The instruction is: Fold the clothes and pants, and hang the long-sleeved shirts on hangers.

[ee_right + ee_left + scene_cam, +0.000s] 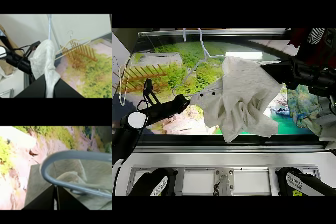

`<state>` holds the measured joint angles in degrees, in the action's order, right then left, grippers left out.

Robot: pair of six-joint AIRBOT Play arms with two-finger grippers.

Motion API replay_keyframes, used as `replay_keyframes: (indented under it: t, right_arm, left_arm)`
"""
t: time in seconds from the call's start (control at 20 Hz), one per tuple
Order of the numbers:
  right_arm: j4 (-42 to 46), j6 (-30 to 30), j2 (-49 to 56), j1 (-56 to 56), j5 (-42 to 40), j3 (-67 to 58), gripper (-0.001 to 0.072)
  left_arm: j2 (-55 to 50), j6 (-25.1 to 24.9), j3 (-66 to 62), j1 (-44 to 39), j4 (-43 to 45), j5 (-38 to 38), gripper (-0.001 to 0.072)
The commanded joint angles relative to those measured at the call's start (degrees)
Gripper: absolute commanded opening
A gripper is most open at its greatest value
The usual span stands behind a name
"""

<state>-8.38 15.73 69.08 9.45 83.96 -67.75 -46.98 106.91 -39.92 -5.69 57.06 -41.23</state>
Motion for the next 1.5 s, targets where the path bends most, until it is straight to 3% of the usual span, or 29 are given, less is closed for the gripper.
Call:
replay_keyframes:
  t: [0.0, 0.5, 1.0, 1.45]
  right_arm:
    - [1.2, 0.9, -0.1, 0.0, 0.0, -0.1, 0.0015]
    - [1.3, 0.8, -0.1, 0.0, 0.0, -0.1, 0.0015]
    - [-0.2, 0.9, -0.1, 0.0, -1.7, -0.1, 0.0015]
    - [4.8, 2.2, -0.1, 0.1, 0.7, -0.1, 0.0015]
  left_arm:
    - [0.0, -2.2, 0.0, 3.6, 0.4, -0.4, 0.0023]
    - [0.0, -5.8, -0.2, 10.2, 0.1, -3.7, 0.0023]
    - [0.0, -11.0, -7.7, 1.0, 3.8, -5.4, 0.0023]
    - [-4.7, -11.1, -7.9, 11.8, 6.0, -11.1, 0.0023]
